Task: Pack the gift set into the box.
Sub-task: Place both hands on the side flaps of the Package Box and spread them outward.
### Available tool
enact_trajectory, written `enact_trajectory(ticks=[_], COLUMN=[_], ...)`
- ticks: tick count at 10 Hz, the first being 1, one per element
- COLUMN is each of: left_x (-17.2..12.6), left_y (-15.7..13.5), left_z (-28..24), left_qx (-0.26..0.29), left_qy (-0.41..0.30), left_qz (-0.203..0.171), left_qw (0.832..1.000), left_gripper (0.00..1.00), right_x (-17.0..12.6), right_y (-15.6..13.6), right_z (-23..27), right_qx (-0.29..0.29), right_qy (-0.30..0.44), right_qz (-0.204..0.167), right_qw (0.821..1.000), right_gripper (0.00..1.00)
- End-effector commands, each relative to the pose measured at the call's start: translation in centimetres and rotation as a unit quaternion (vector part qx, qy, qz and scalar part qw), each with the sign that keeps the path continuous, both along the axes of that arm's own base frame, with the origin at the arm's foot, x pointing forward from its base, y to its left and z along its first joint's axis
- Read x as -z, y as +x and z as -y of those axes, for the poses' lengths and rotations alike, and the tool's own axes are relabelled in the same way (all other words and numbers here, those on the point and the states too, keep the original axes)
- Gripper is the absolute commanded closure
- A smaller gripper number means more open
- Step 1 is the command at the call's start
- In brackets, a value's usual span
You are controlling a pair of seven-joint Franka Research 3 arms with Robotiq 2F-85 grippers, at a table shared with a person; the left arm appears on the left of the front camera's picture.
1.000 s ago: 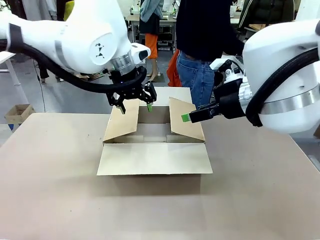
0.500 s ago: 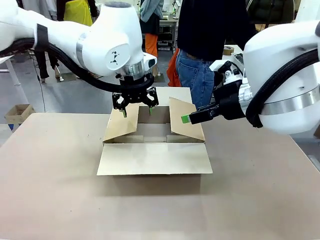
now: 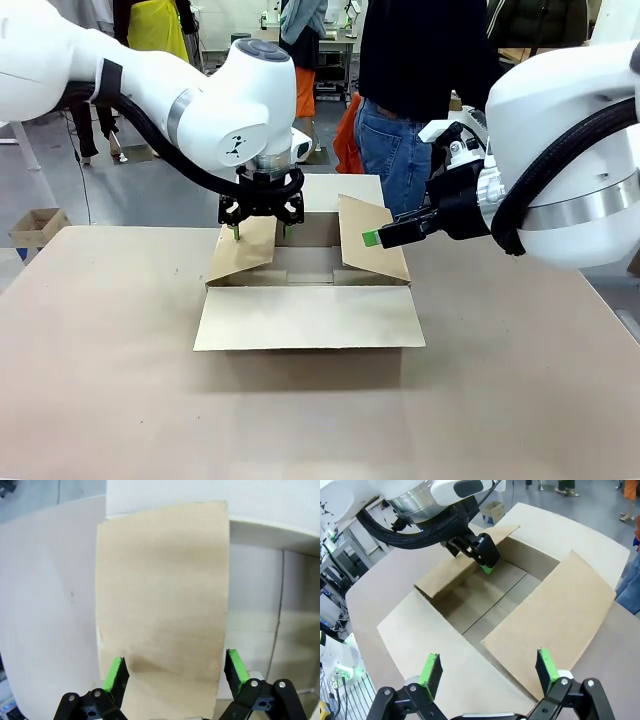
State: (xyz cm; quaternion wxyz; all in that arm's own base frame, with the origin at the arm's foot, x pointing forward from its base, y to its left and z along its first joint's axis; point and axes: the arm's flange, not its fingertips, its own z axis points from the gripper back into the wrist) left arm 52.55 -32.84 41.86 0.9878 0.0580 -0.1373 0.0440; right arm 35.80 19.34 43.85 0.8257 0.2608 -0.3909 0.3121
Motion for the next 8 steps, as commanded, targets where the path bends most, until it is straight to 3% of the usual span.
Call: enact_trajectory(ticks=[1,8], left_x=[-0.2,-3.2], left_y=[0.2,-1.9], left_z=[0.4,-2.6], left_qx=[0.0,0.001], left_qy=[0.03,0.043], left_qz=[0.013,0.039], left_qw=[0.999,0.998], left_gripper=[0.0,0.0], right_x=[-0.3,-0.3], right_y=[0.0,0.0], right_z=[-0.1,-0.1], right_qx=[0.009,0.009], right_qy=[-0.003,-0.003], right_qz=[0.001,0.001], right_qw=[1.0,1.0], right_gripper=[0.0,0.0])
